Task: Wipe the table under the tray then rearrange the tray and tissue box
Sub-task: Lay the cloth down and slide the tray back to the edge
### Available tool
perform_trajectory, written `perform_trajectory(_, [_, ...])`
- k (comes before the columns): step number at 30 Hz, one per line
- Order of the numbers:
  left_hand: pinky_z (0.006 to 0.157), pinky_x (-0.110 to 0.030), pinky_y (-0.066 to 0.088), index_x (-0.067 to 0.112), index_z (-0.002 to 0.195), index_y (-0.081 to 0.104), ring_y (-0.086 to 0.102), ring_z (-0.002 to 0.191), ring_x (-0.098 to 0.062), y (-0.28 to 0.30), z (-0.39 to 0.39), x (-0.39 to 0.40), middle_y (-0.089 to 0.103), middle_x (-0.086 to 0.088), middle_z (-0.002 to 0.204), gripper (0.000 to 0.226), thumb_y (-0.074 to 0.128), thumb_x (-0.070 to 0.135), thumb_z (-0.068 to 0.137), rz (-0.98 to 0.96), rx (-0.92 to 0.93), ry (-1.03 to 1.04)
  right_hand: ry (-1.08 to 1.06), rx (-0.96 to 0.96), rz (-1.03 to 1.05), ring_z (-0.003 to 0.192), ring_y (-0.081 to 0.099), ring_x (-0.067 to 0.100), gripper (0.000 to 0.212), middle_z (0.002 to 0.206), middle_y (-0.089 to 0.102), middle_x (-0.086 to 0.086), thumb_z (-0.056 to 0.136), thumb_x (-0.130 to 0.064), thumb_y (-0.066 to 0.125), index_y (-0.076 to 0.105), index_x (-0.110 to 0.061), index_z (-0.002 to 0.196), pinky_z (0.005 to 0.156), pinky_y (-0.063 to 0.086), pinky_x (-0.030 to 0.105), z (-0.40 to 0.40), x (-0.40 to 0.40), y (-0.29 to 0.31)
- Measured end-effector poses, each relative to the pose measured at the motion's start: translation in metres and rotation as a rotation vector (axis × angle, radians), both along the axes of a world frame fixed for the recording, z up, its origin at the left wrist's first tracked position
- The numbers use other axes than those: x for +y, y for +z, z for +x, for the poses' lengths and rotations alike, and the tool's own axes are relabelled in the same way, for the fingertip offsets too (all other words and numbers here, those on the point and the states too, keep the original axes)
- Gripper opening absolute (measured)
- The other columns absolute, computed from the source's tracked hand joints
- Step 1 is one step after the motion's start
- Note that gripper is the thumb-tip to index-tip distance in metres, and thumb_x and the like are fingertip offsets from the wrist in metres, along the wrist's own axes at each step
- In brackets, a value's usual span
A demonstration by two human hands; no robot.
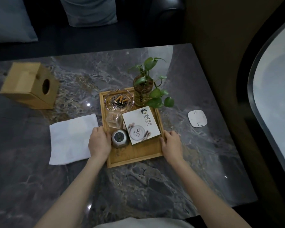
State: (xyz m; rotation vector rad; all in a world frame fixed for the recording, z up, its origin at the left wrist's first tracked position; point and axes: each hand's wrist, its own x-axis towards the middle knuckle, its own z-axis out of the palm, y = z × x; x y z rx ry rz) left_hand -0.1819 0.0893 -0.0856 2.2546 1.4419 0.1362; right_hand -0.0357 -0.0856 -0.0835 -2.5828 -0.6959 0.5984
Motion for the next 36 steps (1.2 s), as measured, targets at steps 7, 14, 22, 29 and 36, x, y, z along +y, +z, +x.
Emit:
perform_trajectory(7, [0.072, -0.044, 0.04, -0.002, 0.095, 0.051, 0.051, 0.09, -0.036, 0.003, 0.001, 0.001, 0.054, -0.022, 0.101, 0.019, 0.039, 0.014, 0.093, -0.026, -0.002, -0.017, 0.052, -0.007, -0.022, 0.103, 0.053, 0.029, 0.022, 0.111, 0.058, 0.015, 0.092, -0.014, 0.044, 0.056, -0.006, 0.108, 0.086, 0.046, 0.039, 0.005, 0.002, 0.009])
perform_trajectory(14, [0.068, -0.04, 0.038, 0.002, 0.094, 0.046, 0.05, 0.082, -0.033, 0.001, 0.001, -0.001, 0.056, -0.022, 0.095, 0.014, 0.038, 0.013, 0.093, -0.125, -0.139, 0.068, -0.202, 0.285, 0.136, 0.098, 0.059, 0.023, 0.022, 0.112, 0.065, 0.01, 0.09, -0.011, 0.049, 0.057, -0.009, 0.111, 0.08, 0.046, 0.033, 0.013, 0.006, 0.01])
perform_trajectory(22, [0.07, -0.034, 0.032, 0.004, 0.095, 0.048, 0.046, 0.084, -0.025, -0.007, 0.007, -0.014, 0.057, -0.02, 0.099, 0.016, 0.04, 0.018, 0.095, -0.169, -0.309, 0.251, -0.241, 0.258, 0.141, 0.092, 0.053, 0.019, 0.022, 0.111, 0.057, 0.011, 0.095, -0.015, 0.041, 0.055, -0.007, 0.109, 0.076, 0.041, 0.03, 0.006, 0.012, 0.001])
perform_trajectory(29, [0.069, -0.034, 0.034, 0.002, 0.093, 0.054, 0.048, 0.078, -0.022, -0.007, 0.009, -0.024, 0.062, -0.02, 0.093, 0.024, 0.041, 0.022, 0.095, -0.136, -0.361, 0.269, -0.102, 0.077, 0.18, 0.089, 0.048, 0.018, 0.022, 0.105, 0.05, 0.01, 0.097, -0.017, 0.034, 0.049, -0.007, 0.11, 0.08, 0.044, 0.034, 0.003, -0.002, -0.003])
perform_trajectory(36, [0.074, -0.034, 0.036, 0.002, 0.104, 0.056, 0.054, 0.088, -0.028, 0.007, 0.042, -0.04, 0.063, -0.022, 0.102, 0.026, 0.042, 0.022, 0.095, -0.096, -0.438, 0.258, -0.08, 0.014, 0.267, 0.091, 0.049, 0.017, 0.024, 0.106, 0.053, 0.009, 0.097, -0.016, 0.036, 0.049, -0.01, 0.116, 0.079, 0.04, 0.027, 0.034, -0.021, 0.004])
